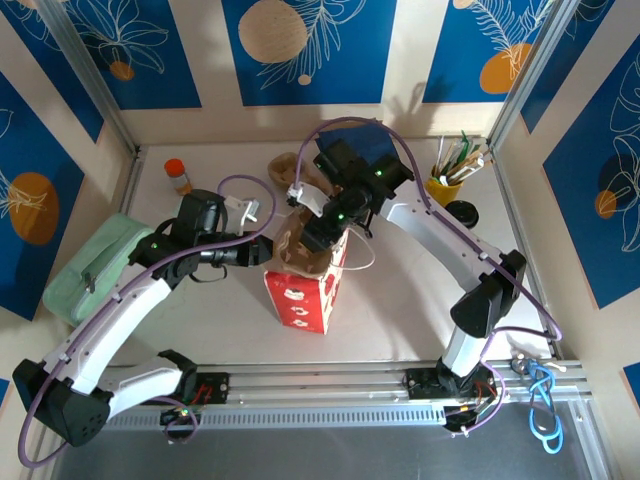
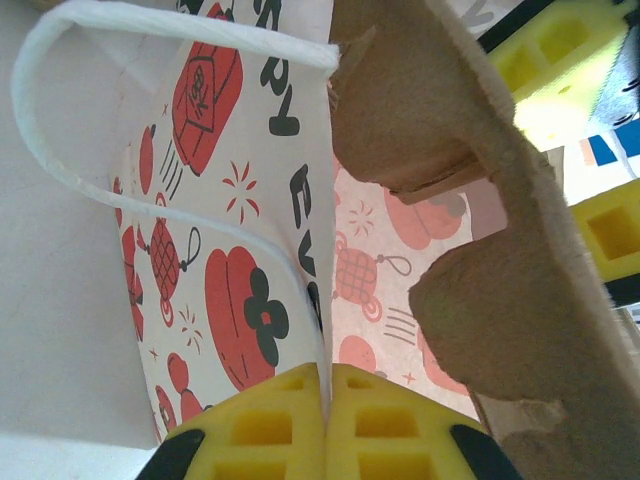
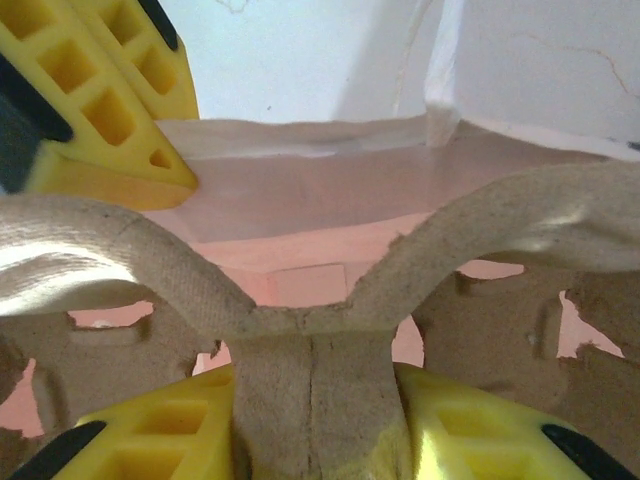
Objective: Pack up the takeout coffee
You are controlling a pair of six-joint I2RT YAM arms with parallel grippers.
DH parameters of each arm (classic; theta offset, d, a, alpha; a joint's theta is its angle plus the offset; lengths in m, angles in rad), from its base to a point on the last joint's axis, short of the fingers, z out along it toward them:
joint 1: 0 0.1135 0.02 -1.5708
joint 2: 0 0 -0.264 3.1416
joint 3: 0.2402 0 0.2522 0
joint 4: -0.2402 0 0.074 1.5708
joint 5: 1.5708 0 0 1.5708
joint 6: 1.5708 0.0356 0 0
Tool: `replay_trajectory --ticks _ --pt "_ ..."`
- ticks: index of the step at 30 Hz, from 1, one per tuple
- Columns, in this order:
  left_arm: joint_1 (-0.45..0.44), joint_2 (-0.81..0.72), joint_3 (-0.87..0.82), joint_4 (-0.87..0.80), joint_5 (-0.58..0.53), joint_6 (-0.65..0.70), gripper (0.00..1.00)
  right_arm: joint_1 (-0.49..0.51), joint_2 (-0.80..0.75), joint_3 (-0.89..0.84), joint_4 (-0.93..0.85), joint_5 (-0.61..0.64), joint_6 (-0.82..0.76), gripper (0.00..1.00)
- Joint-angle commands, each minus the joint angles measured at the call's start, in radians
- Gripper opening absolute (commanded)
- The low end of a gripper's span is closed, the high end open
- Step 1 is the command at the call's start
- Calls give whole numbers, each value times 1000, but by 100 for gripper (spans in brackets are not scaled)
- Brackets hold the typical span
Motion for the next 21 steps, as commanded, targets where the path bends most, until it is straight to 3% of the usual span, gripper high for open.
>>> replay_trajectory --ticks 1,10,21 --pt "-9 -9 -2 29 44 25 0 10 27 -21 -13 46 -6 36" --pt "-9 -6 10 33 51 25 0 40 37 -50 -12 112 -5 36" --pt "-9 2 19 24 32 31 0 51 1 35 -56 65 9 36"
